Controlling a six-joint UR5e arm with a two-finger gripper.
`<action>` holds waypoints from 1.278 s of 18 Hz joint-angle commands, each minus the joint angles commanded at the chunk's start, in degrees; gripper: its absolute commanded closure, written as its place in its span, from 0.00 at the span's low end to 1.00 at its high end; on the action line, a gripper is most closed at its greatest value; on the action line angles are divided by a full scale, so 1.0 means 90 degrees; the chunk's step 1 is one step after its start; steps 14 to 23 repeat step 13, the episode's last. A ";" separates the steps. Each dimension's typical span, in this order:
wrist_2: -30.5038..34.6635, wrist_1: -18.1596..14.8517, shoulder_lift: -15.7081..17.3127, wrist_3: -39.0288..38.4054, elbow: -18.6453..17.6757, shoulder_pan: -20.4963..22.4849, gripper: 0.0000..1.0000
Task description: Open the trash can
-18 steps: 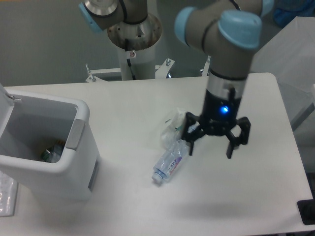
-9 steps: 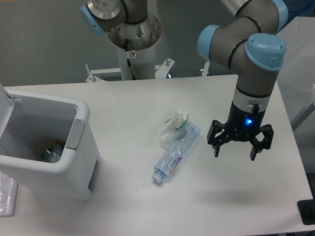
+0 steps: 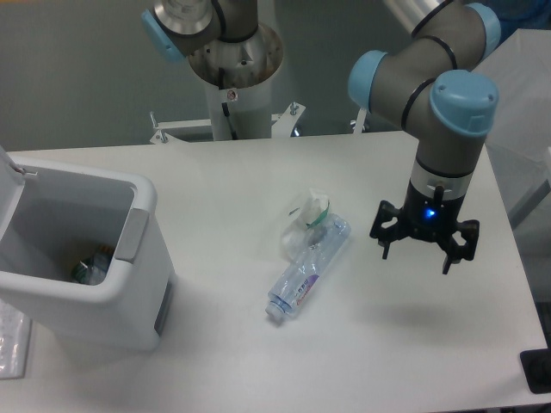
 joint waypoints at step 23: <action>0.0499 -0.0010 0.0029 0.0168 -0.0010 -0.0039 0.00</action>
